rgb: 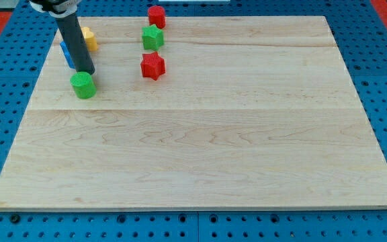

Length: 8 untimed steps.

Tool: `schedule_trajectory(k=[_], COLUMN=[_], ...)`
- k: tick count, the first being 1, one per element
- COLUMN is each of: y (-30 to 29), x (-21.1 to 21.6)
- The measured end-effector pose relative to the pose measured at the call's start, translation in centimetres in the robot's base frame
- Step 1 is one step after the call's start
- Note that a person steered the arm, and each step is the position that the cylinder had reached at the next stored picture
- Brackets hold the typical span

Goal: Move the green circle towards the center

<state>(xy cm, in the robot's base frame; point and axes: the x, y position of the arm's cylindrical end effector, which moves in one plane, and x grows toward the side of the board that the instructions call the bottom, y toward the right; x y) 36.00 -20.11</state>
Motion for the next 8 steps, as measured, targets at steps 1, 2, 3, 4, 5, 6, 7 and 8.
schedule_trajectory(k=[1, 2, 3, 4, 5, 6, 7, 8], y=[-1.8, -4.5, -6.2, -5.4, -3.6, -2.5, -1.6, -1.9], x=[1.4, 1.9, 3.6, 5.7, 5.2, 4.9, 4.9, 4.9])
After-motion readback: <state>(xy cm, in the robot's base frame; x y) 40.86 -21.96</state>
